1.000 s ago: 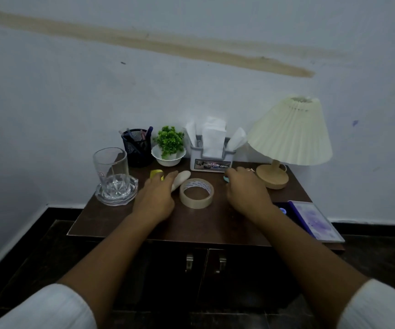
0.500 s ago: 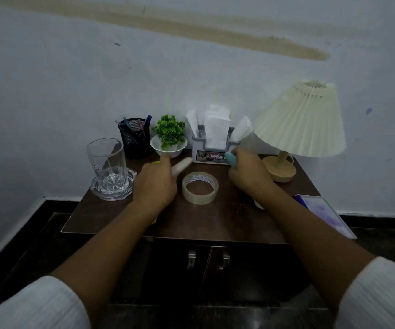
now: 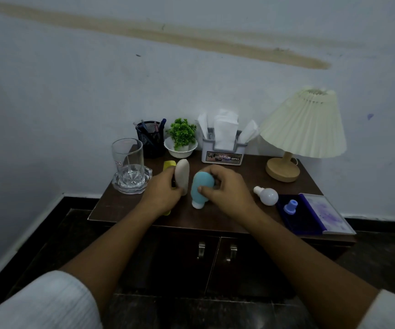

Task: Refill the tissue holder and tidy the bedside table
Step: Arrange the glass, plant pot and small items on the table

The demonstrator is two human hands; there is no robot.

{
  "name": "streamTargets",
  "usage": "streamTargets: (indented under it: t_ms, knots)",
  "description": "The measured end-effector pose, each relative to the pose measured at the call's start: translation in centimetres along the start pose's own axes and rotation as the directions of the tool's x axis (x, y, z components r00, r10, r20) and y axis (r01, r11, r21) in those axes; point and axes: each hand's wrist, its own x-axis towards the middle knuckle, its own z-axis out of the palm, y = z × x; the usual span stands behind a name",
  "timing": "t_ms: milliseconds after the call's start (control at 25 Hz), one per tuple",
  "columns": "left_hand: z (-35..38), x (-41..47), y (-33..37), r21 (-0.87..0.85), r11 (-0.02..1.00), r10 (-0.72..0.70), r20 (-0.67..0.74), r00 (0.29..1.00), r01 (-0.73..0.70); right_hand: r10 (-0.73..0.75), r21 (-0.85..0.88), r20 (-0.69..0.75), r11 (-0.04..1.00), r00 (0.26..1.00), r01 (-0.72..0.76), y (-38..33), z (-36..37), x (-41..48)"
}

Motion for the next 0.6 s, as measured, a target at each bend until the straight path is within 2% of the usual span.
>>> streamTargets:
  t_ms: [240, 400, 480, 600]
  knots:
    - [0.5, 0.8, -0.7, 0.047, 0.999, -0.009, 0.033, 0.999, 0.008, -0.009, -0.073, 0.007, 0.997, 1.000, 0.010, 1.1, 1.4, -0.2]
    - [-0.2, 0.8, -0.4, 0.054, 0.999, 0.002, 0.035, 0.999, -0.004, 0.032, -0.057, 0.036, 0.998, 0.999, -0.029, 1.2, 1.4, -0.8]
    - [-0.8, 0.8, 0.1, 0.060, 0.998, 0.001, -0.009, 1.000, 0.000, 0.029, -0.050, 0.036, 0.998, 0.999, -0.027, 0.5, 0.5, -1.1]
    - [-2.2, -0.3, 1.4, 0.100, 0.995, 0.046, -0.150, 0.988, -0.031, 0.025, -0.016, -0.010, 1.000, 1.000, -0.025, -0.8, -1.9, -1.9]
